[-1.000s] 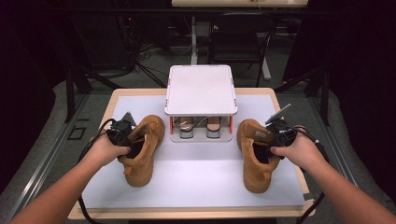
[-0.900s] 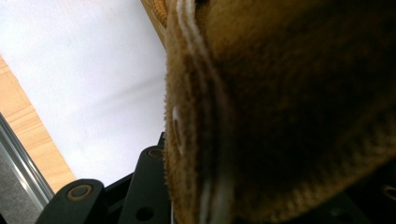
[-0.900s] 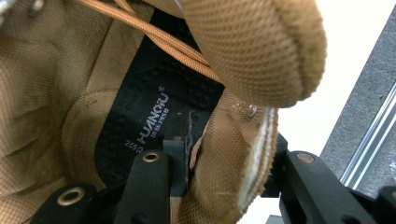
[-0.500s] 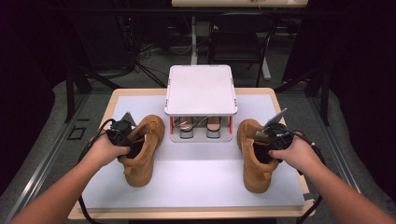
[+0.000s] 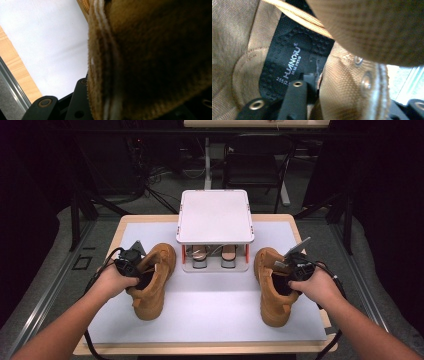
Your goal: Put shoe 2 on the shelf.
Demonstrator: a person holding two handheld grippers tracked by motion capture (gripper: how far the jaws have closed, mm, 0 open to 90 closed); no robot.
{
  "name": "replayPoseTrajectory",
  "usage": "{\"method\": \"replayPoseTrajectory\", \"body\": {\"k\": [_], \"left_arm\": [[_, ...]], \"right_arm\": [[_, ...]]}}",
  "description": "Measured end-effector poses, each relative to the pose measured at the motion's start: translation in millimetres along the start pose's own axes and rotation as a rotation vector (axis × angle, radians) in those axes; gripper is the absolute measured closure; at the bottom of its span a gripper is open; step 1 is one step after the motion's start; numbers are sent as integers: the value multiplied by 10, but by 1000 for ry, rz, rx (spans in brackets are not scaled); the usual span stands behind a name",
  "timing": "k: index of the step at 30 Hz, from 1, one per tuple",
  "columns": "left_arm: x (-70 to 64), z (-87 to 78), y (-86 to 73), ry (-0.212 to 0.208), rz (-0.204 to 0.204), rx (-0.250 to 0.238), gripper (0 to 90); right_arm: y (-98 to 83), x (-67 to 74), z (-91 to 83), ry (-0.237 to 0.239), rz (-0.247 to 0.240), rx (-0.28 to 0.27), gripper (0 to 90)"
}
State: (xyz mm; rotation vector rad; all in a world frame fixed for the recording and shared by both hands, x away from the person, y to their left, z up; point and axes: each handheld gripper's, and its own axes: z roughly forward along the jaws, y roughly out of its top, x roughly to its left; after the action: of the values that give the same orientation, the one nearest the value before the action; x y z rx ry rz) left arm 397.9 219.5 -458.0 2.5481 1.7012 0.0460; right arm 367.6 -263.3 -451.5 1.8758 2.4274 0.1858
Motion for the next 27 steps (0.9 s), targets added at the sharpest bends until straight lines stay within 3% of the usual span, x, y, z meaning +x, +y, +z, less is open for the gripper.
{"method": "replayPoseTrajectory", "body": {"k": [1,2,7,9,17,19,27], "left_arm": [[-1,0,-1,-1,-5,0,714],[2,-1,-2,-1,-8,1,715],[-4,2,-6,10,-25,-7,733],[-12,4,-8,17,-29,-8,748],[-30,13,-2,39,-32,-7,812],[-34,13,0,43,-32,-5,823],[-25,16,4,35,-64,-5,848]], "right_arm": [[4,4,-10,-10,-16,14,734],[-4,18,2,-13,-1,-5,742],[6,7,-10,-18,-6,22,782],[-4,13,3,-19,14,6,794],[0,55,3,-51,6,12,822],[-10,63,19,-46,28,-12,826],[-28,19,7,-26,32,-5,838]]}}
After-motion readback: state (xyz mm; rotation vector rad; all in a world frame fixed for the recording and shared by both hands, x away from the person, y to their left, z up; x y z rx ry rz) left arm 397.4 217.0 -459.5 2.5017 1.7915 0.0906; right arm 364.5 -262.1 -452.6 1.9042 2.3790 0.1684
